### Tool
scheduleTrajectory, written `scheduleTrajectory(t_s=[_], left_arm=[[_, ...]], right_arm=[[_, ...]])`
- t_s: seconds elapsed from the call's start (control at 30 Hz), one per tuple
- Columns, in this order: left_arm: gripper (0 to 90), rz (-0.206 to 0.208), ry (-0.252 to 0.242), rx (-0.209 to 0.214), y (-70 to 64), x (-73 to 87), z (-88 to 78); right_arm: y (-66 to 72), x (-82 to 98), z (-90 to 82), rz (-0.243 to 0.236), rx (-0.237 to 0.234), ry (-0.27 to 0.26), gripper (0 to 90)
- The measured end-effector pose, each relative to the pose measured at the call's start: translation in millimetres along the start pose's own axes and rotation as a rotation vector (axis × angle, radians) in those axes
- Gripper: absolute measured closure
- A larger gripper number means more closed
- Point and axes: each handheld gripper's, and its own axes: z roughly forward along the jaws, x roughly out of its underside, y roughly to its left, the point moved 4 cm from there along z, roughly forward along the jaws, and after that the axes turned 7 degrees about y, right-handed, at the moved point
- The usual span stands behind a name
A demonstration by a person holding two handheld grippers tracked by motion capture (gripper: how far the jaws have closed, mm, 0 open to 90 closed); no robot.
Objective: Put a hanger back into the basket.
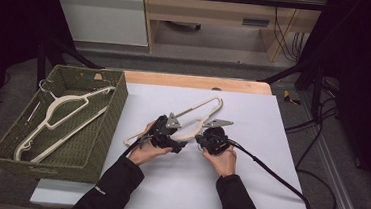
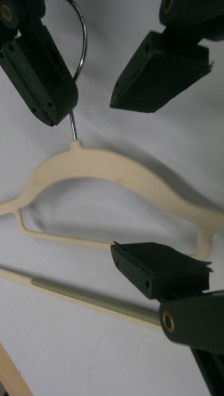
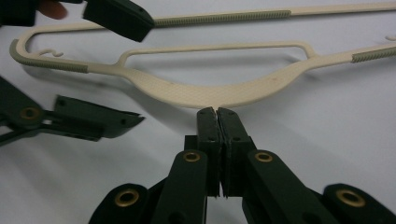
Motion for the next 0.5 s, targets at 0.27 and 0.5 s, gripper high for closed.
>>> scheduleTrajectory(t_s=[0.27, 0.5], left_arm=[[37.6, 0.047, 0.037, -0.016, 0.5, -3.2, 14.4], [54.7, 0.053, 0.045, -0.01, 1.8, -3.3, 18.6]], right_arm=[[1.1, -4.2, -4.6, -0.011, 0.0, -0.011, 89.2], [1.9, -8.0, -12.5, -0.002, -0.02, -0.023, 89.2]])
